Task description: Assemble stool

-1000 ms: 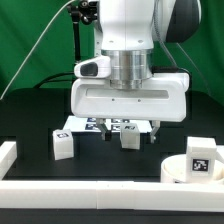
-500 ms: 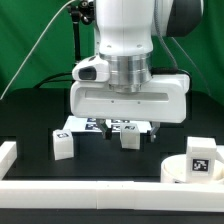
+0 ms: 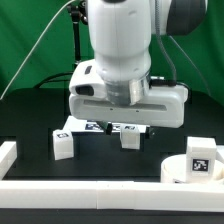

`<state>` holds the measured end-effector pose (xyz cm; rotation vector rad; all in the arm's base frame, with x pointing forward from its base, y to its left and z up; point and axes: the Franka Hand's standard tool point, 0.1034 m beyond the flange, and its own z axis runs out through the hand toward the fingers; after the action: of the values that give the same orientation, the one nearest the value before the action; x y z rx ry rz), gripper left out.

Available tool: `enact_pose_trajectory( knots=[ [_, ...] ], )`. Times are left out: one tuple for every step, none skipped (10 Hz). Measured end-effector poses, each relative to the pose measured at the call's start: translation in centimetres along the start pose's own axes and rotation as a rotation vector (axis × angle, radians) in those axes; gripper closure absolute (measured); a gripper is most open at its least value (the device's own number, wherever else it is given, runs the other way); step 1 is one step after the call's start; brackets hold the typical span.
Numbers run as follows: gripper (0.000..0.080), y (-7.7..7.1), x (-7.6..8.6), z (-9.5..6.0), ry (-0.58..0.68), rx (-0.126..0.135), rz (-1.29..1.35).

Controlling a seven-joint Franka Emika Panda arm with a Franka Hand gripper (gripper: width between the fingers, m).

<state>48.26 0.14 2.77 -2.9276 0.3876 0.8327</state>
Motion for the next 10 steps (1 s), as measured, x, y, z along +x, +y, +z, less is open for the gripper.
enact_pose_trajectory(
  knots=[
    [0.0150, 0.2, 0.0, 0.1, -0.074, -0.005, 0.004],
    [0.0150, 0.2, 0.2, 0.3, -0.125, -0.008, -0.006],
    [0.0150, -0.2, 0.7, 0.3, -0.095, -0.006, -0.053],
    [0.0150, -0.8, 0.5, 0.4, -0.092, -0.003, -0.115],
    [0.0150, -1.1, 0.4, 0.5, -0.094, 0.000, -0.153],
    [0.0150, -1.0, 0.5, 0.6, -0.097, -0.001, -0.148],
    [0.0150, -0.9, 0.3, 0.7, -0.111, -0.001, -0.147],
    [0.0150, -1.0, 0.3, 0.7, -0.110, -0.002, -0.148],
    [0.0150, -0.9, 0.3, 0.8, -0.113, -0.002, -0.147],
    [0.0150, -0.9, -0.8, 1.6, -0.219, -0.007, -0.143]
  ],
)
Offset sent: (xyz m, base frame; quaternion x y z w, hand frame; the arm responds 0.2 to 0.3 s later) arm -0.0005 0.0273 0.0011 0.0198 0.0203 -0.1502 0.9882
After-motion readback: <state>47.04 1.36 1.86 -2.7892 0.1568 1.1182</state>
